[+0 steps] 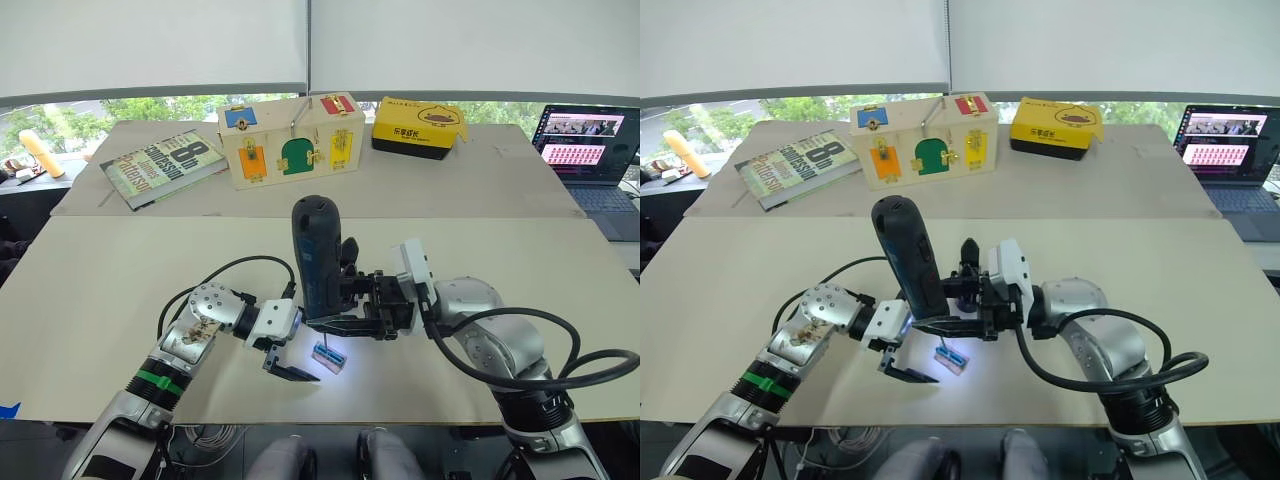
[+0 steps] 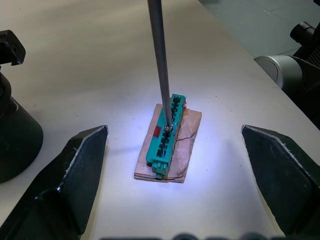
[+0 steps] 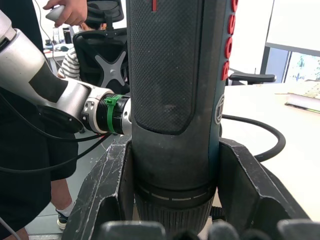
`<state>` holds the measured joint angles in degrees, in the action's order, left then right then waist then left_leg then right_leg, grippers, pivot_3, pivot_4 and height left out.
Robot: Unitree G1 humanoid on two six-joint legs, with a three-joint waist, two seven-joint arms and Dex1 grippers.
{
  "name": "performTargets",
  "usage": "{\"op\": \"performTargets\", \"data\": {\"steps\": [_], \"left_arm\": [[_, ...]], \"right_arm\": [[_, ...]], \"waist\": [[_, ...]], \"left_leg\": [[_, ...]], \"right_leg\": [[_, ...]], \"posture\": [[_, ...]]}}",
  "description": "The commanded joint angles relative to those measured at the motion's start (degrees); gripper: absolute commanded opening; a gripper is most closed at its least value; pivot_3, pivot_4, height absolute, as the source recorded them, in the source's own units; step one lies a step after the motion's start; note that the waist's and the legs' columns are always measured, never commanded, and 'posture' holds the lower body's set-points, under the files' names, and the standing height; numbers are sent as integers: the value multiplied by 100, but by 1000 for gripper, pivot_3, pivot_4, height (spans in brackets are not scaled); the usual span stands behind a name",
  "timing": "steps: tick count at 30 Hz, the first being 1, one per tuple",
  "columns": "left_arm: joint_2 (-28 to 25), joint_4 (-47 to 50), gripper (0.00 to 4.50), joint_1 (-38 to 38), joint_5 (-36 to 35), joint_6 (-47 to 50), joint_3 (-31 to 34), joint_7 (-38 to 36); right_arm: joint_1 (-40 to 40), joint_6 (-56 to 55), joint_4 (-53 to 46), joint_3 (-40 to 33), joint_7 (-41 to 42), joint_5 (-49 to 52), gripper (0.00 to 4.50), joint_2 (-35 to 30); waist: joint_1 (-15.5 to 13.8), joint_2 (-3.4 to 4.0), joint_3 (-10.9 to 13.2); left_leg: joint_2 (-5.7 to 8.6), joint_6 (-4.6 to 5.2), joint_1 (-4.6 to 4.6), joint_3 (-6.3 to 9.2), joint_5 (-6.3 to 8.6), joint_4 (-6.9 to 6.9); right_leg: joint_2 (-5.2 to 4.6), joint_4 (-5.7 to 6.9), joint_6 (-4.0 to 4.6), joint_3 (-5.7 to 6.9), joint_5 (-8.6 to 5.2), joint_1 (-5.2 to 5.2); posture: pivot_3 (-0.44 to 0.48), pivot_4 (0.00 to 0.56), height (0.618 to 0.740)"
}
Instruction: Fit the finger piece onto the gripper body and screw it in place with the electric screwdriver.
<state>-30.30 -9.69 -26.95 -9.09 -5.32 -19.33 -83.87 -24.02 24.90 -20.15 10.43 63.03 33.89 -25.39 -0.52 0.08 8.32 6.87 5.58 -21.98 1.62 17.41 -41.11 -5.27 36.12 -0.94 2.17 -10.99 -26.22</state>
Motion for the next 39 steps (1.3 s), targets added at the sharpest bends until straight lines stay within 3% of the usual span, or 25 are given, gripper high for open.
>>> {"op": "performTargets", "data": {"steps": [1,39], "left_arm": [[14,79,4500,9,-63,-104,6,25],[136,-225,4500,-104,13,-263,24,179]], "right_arm": [[-96,-148,-202,-88,-1,90,1892,31],[-19,-85,-186,-49,3,-7,1892,-26]], "waist": [[0,0,0],[-8,0,0]], "left_leg": [[0,0,0,0,0,0],[0,0,1,0,0,0]], "right_leg": [[0,0,0,0,0,0],[0,0,0,0,0,1]], "posture": [[0,150,740],[0,150,740]]}}
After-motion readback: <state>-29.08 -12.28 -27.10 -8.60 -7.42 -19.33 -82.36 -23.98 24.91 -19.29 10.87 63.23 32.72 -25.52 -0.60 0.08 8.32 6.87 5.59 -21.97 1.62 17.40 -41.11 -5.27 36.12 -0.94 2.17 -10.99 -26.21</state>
